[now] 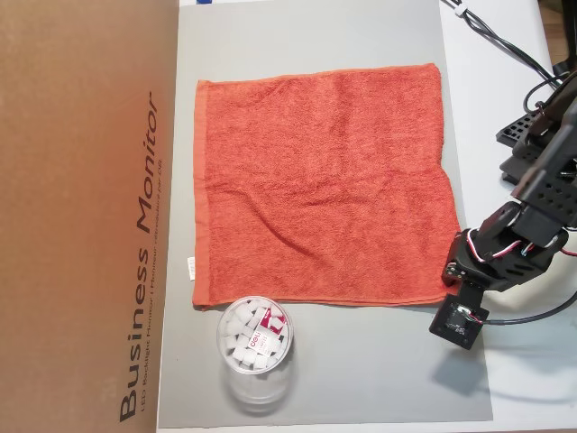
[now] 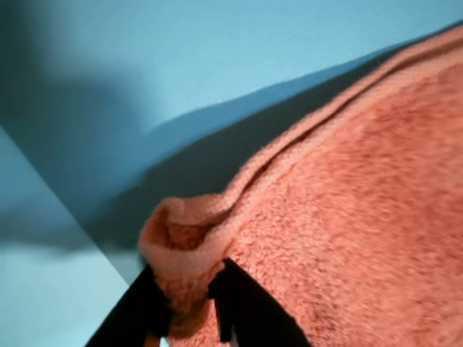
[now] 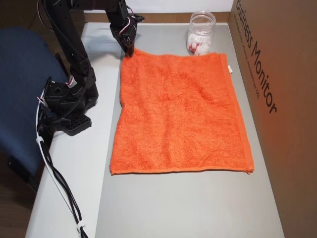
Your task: Fold the blanket.
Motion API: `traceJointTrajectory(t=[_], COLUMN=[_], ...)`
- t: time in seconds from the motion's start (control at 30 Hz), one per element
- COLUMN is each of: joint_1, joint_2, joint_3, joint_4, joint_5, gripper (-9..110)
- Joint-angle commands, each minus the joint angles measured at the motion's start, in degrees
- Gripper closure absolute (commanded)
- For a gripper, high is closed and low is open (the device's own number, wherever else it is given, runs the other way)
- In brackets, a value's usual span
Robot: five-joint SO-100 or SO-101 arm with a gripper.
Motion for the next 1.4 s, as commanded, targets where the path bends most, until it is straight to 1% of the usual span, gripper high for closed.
traceJointTrajectory(t=[0.0, 0.23, 0.5, 0.73, 1.17, 1.37], joint_1=[1.9, 5.2, 6.7, 8.7, 18.8, 23.8], joint_2=[4.5, 10.0, 17.2, 23.2, 36.9, 41.3], joint_3=[-1.0, -1.0, -1.0, -1.0, -1.0, -1.0], joint_4=[-0.5, -0.2, 6.9, 10.4, 23.4, 27.1], joint_5=[-0.1, -0.8, 0.2, 0.2, 0.2, 0.2], gripper=[102, 102, 102, 102, 102, 102])
